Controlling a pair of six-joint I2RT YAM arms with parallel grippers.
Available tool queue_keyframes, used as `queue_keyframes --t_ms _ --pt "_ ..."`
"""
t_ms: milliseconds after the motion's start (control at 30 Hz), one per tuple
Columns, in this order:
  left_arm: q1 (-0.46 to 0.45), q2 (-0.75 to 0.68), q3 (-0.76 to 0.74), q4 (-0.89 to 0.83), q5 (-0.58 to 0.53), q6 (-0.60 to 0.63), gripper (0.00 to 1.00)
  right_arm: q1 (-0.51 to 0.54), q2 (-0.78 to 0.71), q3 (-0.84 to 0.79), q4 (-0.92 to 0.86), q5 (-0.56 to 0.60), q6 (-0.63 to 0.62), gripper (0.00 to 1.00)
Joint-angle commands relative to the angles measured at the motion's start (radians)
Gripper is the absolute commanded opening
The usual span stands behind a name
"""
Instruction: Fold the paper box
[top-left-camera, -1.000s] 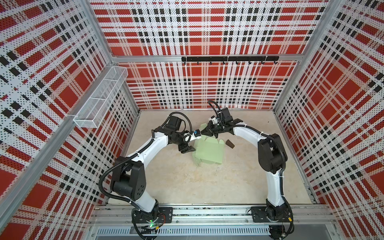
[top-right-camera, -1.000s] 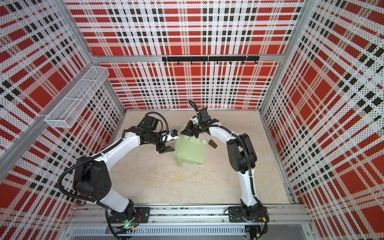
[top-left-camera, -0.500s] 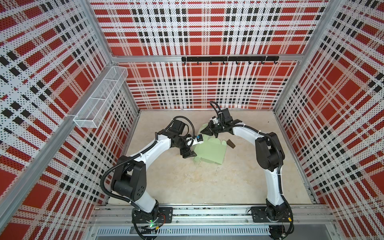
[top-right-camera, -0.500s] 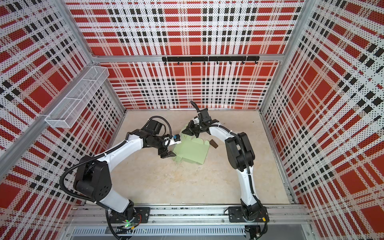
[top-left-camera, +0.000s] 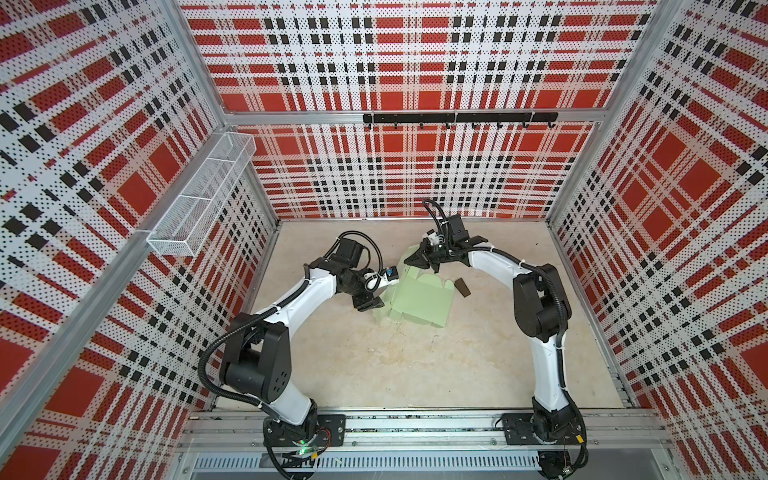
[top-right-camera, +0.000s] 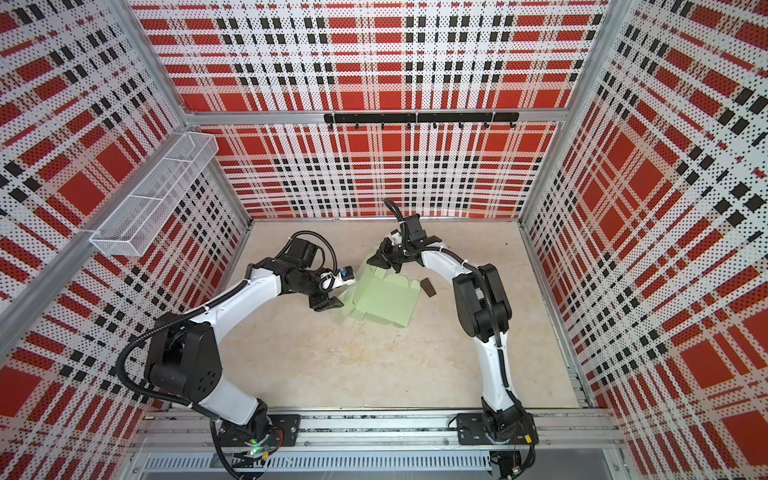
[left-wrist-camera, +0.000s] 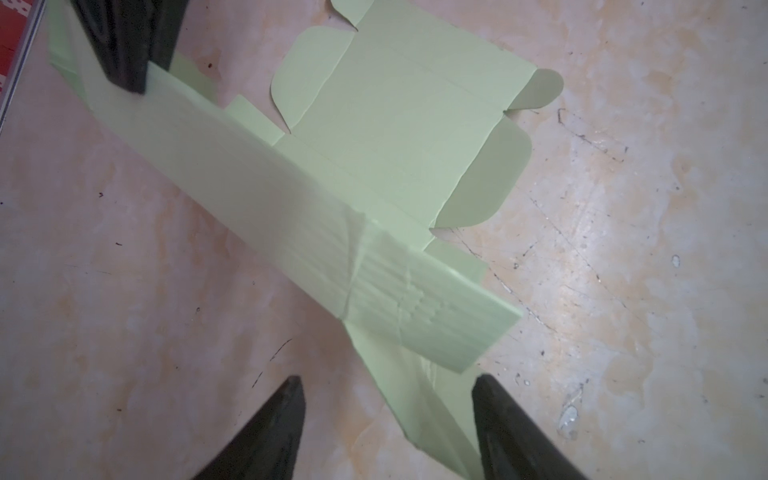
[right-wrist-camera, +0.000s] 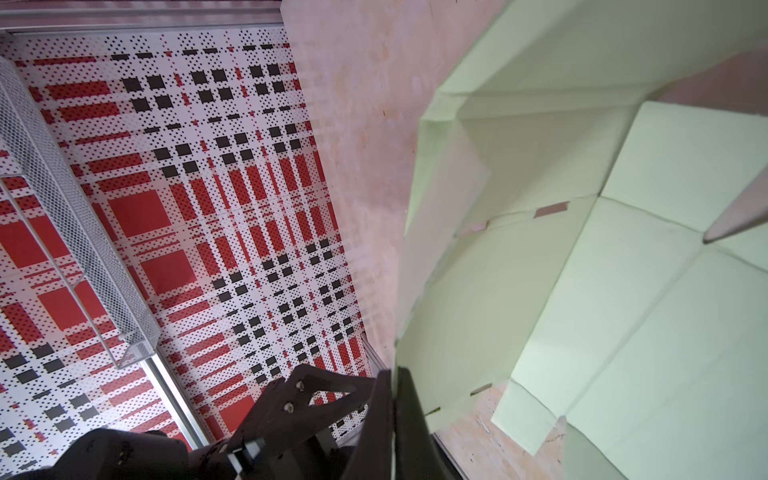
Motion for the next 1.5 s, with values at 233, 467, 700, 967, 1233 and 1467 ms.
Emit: queue_keyframes --t_ms 233,467,700,967,1233,1467 --pt "-0.009 0.001 0.040 -0.006 0.036 0.005 0.62 0.022 0.007 0.008 -0.010 -0.010 -0.022 0.00" --pt "-0.048 0.013 0.016 0.106 0.027 -0.101 0.63 0.030 -0.011 -0.019 0.025 0.013 0.008 0.00" --pt "-0.107 0.048 0.020 0.175 -0.051 -0.135 0.52 0.035 -0.021 -0.044 0.057 0.023 0.031 0.00" --pt "-0.139 0.067 -0.002 0.234 -0.154 -0.106 0.43 0.034 -0.030 -0.061 0.085 0.024 0.051 0.00" --pt "-0.149 0.060 -0.042 0.285 -0.233 -0.047 0.41 0.035 -0.027 -0.078 0.132 0.016 0.089 0.00" --pt "-0.158 0.059 -0.049 0.311 -0.255 -0.044 0.36 0.034 -0.024 -0.074 0.142 0.015 0.097 0.00"
